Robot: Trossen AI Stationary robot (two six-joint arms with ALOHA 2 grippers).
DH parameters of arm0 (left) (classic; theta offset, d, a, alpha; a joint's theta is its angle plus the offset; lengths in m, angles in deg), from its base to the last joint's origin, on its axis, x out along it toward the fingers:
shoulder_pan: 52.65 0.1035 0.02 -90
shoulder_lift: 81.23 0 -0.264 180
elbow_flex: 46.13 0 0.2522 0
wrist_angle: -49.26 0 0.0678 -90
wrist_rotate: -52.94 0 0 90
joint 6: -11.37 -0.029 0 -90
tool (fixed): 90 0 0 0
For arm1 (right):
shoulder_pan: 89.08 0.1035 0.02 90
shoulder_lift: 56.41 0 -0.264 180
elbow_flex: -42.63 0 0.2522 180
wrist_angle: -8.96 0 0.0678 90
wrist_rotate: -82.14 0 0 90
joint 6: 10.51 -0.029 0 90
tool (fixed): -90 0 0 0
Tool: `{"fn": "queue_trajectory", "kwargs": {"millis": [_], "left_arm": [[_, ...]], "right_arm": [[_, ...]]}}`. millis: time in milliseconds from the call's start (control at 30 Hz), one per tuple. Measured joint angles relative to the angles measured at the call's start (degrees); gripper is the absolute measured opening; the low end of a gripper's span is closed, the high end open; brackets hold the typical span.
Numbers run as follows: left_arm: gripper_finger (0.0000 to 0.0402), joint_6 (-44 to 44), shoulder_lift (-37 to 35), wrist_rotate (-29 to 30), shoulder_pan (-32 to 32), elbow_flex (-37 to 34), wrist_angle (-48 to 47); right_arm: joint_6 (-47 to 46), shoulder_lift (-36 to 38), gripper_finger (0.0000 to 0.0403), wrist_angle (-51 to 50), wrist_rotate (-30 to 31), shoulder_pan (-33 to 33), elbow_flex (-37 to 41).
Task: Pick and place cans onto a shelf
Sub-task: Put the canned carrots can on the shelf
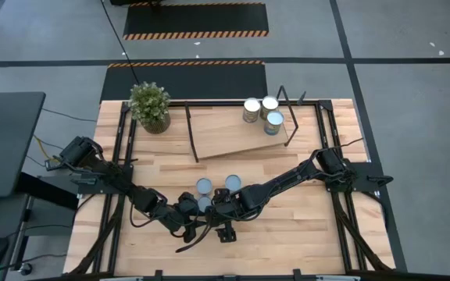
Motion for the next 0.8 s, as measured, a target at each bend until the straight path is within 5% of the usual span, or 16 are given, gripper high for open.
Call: {"fn": "queue_trajectory", "kwargs": {"millis": [400, 800], "left_arm": [[0.0171, -1.4, -5.47, 1.33, -0.9, -0.02, -6.1], [0.0171, -5.62, -10.77, 2.34, 0.5, -0.04, -12.47]], "right_arm": [[0.0, 0.24, 0.032, -0.21, 1.08, -0.25, 0.0], [0.07, 4.59, 0.0322, -19.82, 1.2, -5.35, -5.92]]}}
